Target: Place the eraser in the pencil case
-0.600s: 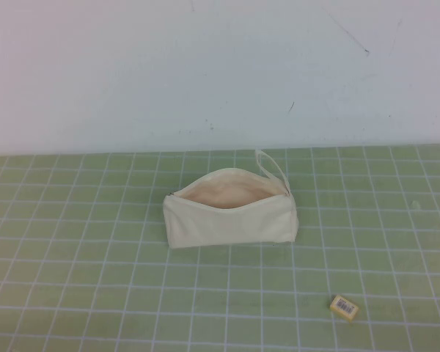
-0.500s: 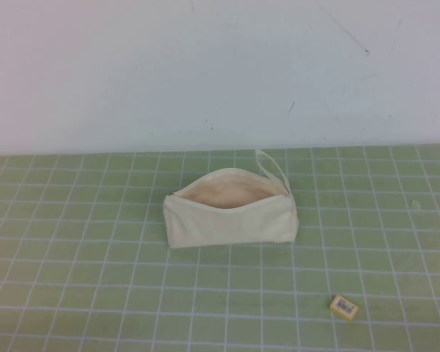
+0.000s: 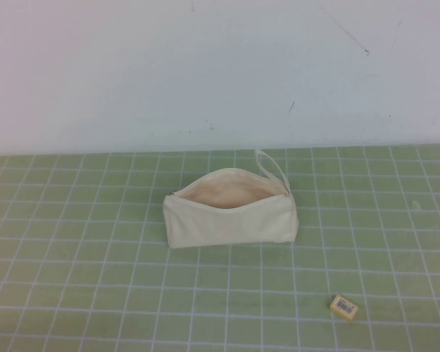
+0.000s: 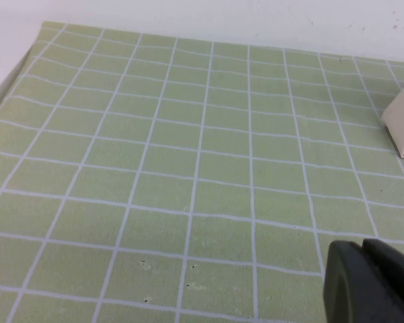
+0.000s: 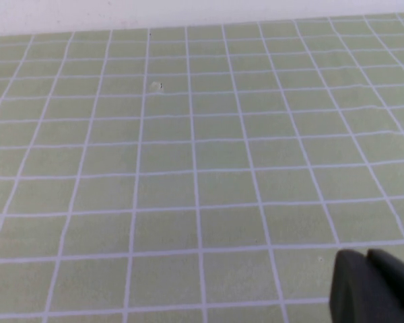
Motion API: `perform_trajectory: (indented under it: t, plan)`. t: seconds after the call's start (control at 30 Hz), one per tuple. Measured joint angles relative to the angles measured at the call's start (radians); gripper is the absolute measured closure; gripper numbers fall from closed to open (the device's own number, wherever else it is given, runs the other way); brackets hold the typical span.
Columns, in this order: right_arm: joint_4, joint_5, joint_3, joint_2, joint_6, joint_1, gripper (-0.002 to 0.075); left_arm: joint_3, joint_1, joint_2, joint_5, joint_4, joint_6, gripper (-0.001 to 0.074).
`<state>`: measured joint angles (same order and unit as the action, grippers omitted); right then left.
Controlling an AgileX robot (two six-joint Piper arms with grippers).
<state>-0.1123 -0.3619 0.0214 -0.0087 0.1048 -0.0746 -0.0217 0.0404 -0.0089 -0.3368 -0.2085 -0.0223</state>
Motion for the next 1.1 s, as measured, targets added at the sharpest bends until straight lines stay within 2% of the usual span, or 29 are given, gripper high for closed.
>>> perform_trajectory:
  t: [0.17, 0.4, 0.47, 0.63, 0.73, 0.83, 0.93, 1.1]
  plan:
    - [0.097, 0.005, 0.0, 0.0, 0.043, 0.0, 0.0727, 0.0, 0.0, 0.0, 0.0, 0.0, 0.0, 0.0738]
    - [0.641, 0.009, 0.006, 0.0, 0.263, 0.0, 0.0727, 0.0, 0.0, 0.0, 0.0, 0.0, 0.0, 0.0738]
    - [0.705, 0.009, 0.006, 0.0, 0.276, 0.0, 0.0727, 0.0, 0.0, 0.0, 0.0, 0.0, 0.0, 0.0738]
    - [0.731, 0.02, 0.006, 0.0, 0.275, 0.0, 0.0727, 0.0, 0.0, 0.0, 0.0, 0.0, 0.0, 0.0738]
    - [0.736, 0.025, 0.006, 0.0, 0.171, 0.0, 0.0727, 0.0, 0.0, 0.0, 0.0, 0.0, 0.0, 0.0738]
    - [0.738, -0.013, -0.047, 0.0, -0.005, 0.0, 0.0727, 0.0, 0.0, 0.0, 0.0, 0.0, 0.0, 0.0738]
    - [0.734, -0.104, -0.176, 0.036, -0.231, 0.0, 0.0727, 0.0, 0.0, 0.0, 0.0, 0.0, 0.0, 0.0738]
    - [0.689, -0.297, -0.417, 0.232, -0.498, 0.0, 0.0727, 0.0, 0.0, 0.0, 0.0, 0.0, 0.0, 0.0738]
